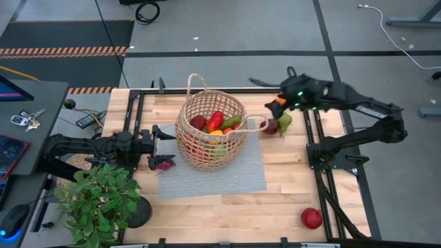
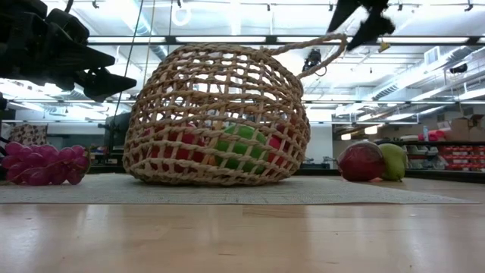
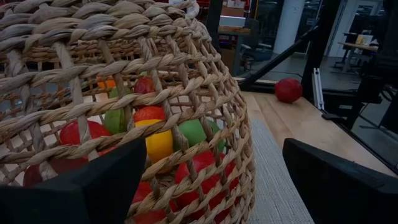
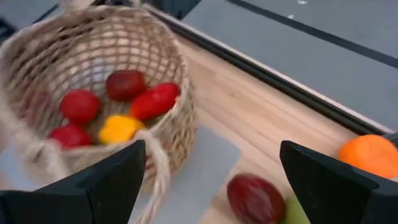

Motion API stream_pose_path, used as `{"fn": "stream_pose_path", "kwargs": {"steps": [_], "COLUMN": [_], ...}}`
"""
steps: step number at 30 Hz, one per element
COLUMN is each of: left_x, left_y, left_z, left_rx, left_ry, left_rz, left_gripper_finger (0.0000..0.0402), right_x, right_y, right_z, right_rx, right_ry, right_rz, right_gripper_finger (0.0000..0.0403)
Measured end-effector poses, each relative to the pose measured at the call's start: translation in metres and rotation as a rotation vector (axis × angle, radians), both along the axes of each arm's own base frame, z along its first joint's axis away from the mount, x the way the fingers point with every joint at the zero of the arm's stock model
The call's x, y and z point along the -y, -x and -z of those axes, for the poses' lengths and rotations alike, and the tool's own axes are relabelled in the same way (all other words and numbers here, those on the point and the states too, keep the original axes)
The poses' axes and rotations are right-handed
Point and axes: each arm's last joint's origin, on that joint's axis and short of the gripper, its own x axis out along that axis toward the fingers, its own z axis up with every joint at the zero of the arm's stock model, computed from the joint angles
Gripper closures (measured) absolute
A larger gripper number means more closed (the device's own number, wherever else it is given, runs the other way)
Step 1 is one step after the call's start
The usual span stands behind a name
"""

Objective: Build produce basket
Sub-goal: Put the red apple into the brown basket

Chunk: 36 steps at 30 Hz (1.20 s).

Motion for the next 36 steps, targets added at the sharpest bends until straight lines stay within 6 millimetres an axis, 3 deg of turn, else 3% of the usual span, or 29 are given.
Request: {"fn": "stream_pose_path", "kwargs": {"steps": [3,6,11,18,28,36], "left_x": [0.0,0.0,0.0,0.0,0.0,0.0], "left_y": [0.0,0.0,0.0,0.0,0.0,0.0], "left_z": [0.0,0.0,0.0,0.0,0.0,0.0], "left_rx": [0.0,0.0,0.0,0.0,0.0,0.0], "left_ry": [0.0,0.0,0.0,0.0,0.0,0.0], "left_rz": [0.0,0.0,0.0,0.0,0.0,0.0], "left_gripper_finger": [0.0015,0.0015,0.0015,0.0015,0.0015,0.0015], "right_x": [-0.012,-0.027,-0.049,-0.061,-0.039,-0.014], "right_y": [0.011,0.017,0.018,0.003,0.001,0.001], "right_z": [-0.011,-0.003,0.025,0.081,0.15,0.166], "right_rx": [-0.068,-0.178,-0.364,-0.381,-0.22,-0.218], "right_ry": [-0.034,-0.088,-0.137,-0.063,0.068,0.124], "right_rz": [-0.111,-0.175,-0.224,-0.24,-0.309,-0.294], "right_gripper_finger": [0.003,0.003,0.003,0.003,0.0031,0.0008]}}
